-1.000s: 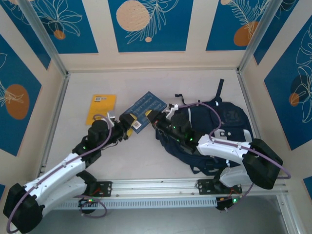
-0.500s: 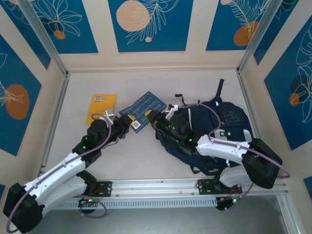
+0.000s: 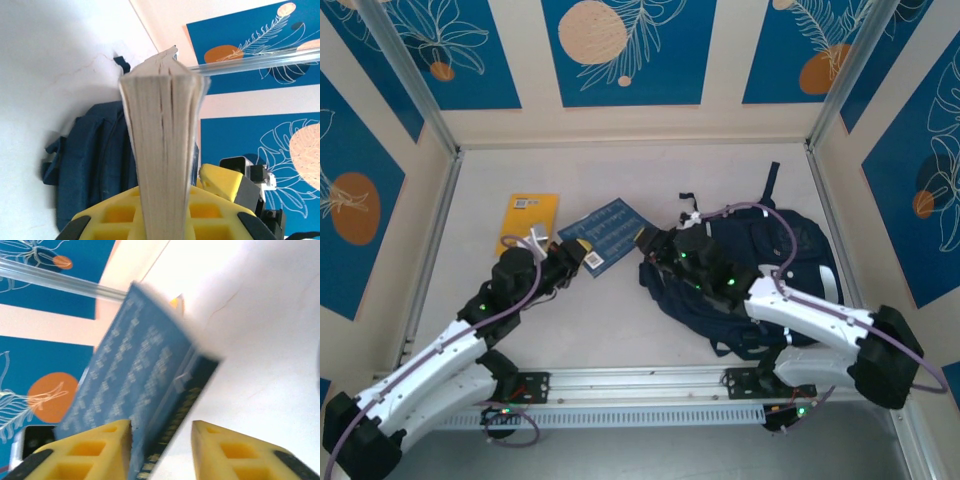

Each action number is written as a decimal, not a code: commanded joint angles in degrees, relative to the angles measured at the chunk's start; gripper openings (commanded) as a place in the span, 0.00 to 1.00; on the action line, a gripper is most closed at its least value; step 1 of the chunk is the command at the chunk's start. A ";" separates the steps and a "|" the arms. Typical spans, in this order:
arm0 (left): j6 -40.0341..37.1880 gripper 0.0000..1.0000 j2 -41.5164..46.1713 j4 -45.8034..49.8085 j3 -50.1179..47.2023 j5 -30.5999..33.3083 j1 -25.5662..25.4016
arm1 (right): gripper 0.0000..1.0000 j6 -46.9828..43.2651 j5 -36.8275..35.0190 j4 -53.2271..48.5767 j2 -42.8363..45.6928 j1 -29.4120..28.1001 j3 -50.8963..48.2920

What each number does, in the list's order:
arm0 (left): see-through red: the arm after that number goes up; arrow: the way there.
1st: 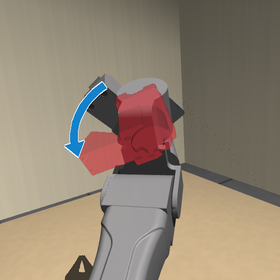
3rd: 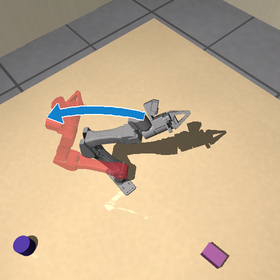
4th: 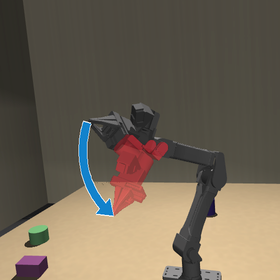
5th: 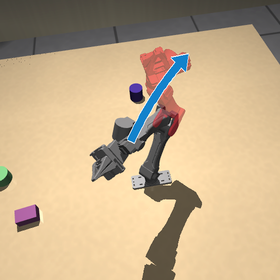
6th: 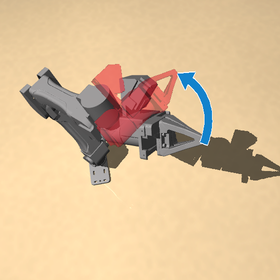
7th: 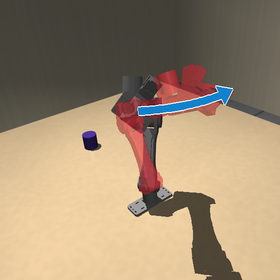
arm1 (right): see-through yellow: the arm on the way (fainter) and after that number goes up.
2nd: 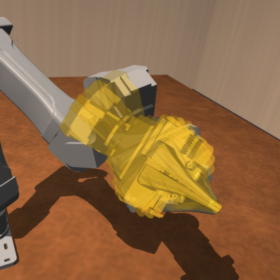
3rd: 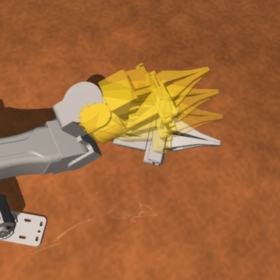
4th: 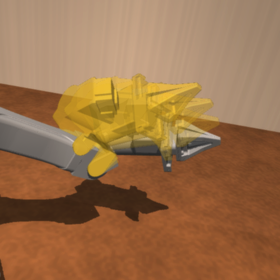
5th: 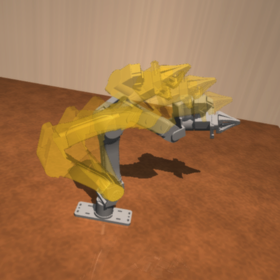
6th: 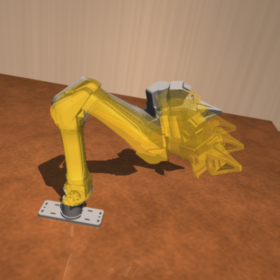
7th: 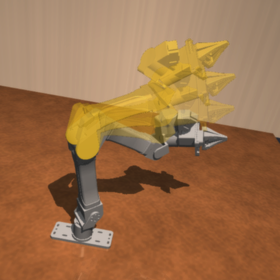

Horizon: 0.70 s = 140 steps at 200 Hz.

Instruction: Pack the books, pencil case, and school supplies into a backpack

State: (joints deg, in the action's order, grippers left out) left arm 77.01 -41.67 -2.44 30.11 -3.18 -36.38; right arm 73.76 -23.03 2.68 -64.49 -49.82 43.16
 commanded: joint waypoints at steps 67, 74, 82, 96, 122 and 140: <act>-31.65 0.00 -7.45 32.05 22.87 0.20 0.88 | 0.53 -36.10 5.44 -53.59 -2.02 14.70 21.53; -32.86 0.00 -7.79 32.46 23.53 -0.55 0.99 | 0.59 -38.07 4.47 -56.78 -4.22 15.20 24.10; -34.23 0.00 -8.22 32.86 24.13 -1.14 0.98 | 0.67 -40.36 4.21 -60.05 -6.67 15.68 26.36; -36.05 0.00 -8.76 33.49 24.94 -1.14 1.03 | 0.70 -43.24 4.72 -63.42 -10.36 16.48 29.36; -37.70 0.00 -9.39 33.73 25.00 -0.77 1.23 | 0.77 -44.92 3.57 -65.45 -14.56 18.64 31.65; -38.28 0.00 -10.17 33.90 25.33 -1.44 1.60 | 0.82 -45.19 4.14 -65.71 -15.93 20.96 32.04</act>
State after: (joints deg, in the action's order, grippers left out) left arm 42.37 -51.44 31.31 52.80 -2.96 -35.62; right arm 32.71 -18.20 -56.64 -79.18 -31.42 73.19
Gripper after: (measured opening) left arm 0.109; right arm 0.799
